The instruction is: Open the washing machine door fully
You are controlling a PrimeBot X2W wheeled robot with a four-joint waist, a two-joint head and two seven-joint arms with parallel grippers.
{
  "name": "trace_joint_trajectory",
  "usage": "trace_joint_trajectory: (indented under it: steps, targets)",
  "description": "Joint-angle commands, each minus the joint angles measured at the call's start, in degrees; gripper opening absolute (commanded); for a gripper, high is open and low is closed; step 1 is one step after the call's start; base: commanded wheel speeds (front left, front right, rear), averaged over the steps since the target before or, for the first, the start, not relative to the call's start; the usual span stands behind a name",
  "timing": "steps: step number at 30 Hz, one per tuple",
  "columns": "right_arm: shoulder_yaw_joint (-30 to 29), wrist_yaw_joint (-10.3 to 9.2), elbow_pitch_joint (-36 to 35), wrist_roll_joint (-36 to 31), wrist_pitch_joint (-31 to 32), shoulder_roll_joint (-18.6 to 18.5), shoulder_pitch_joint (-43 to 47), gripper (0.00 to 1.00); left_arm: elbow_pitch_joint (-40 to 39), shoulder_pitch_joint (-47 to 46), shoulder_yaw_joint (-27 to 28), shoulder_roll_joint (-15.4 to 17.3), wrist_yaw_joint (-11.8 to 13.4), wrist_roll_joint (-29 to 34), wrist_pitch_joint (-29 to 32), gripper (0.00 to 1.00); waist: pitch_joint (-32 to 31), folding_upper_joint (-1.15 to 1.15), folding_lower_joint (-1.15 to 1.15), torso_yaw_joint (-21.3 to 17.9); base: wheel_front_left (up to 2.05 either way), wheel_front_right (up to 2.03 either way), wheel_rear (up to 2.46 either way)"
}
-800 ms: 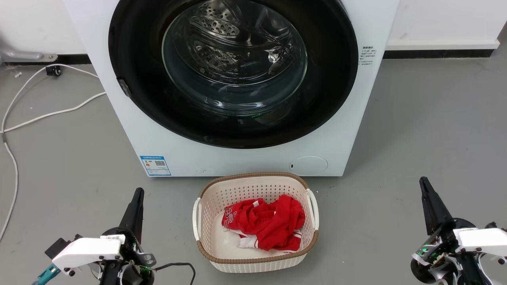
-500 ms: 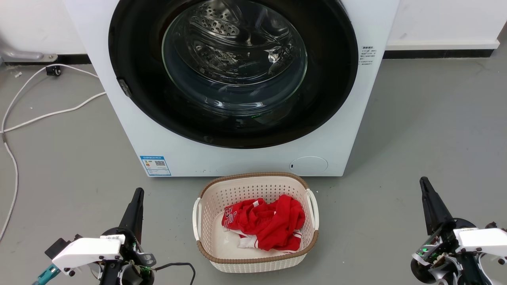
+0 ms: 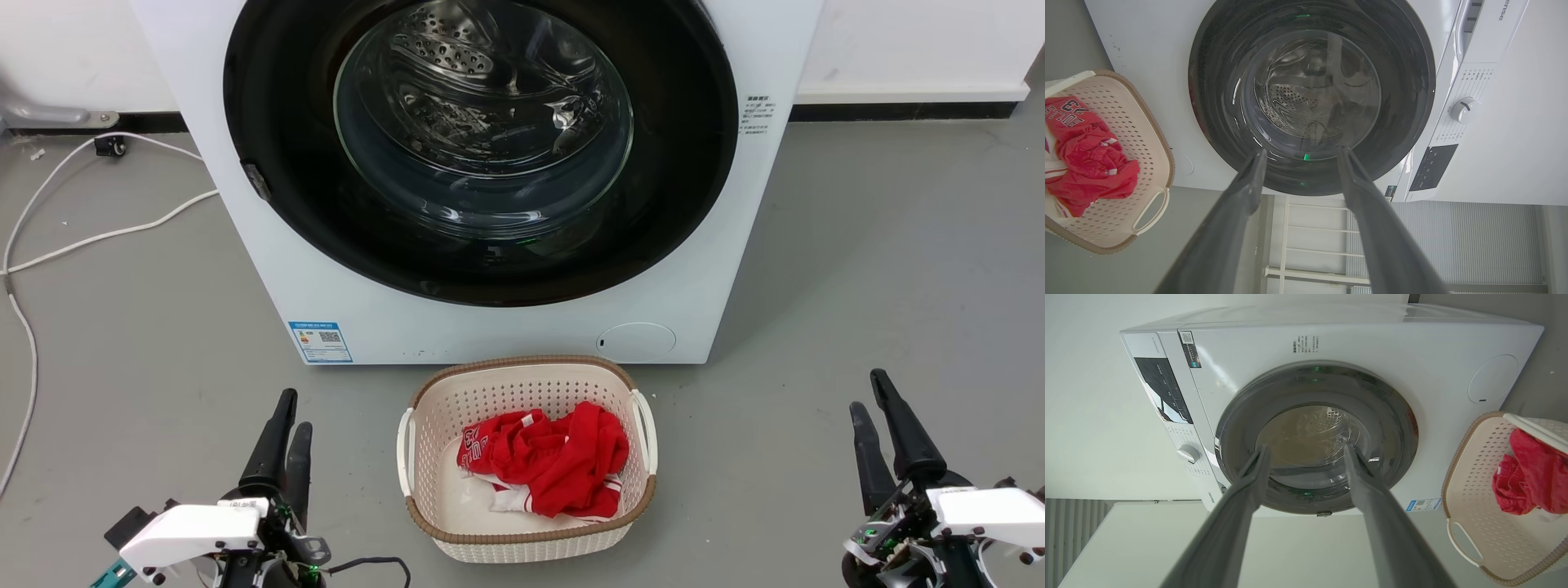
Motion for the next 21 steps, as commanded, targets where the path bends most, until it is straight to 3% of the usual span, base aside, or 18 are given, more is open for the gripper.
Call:
trace_joint_trajectory:
  steps: [1, 11, 21]
  targets:
    - [0.59, 0.01, -1.91, -0.14, -0.87, -0.13, -0.98, 1.0, -1.66, -1.21, -0.99, 0.27, -0.06, 0.02, -0.89, 1.0, -0.01, 0.0, 0.0, 0.0, 0.0, 0.0, 0.0]
    - [1.16, 0.01, -4.35, -4.35, -3.3, -0.05, -0.21, 1.0, -4.75, -1.26, -2.22, 0.23, -0.08, 2.47, -3.49, 1.0, -0.06, 0.0, 0.0, -0.01, 0.0, 0.0, 0.0]
    - [1.97, 0.01, -8.19, -20.28, -5.71, 0.04, 0.18, 1.0, -9.37, -1.59, -1.95, 0.19, -0.1, 14.32, -5.91, 1.0, -0.01, 0.0, 0.0, -0.13, 0.0, 0.0, 0.0]
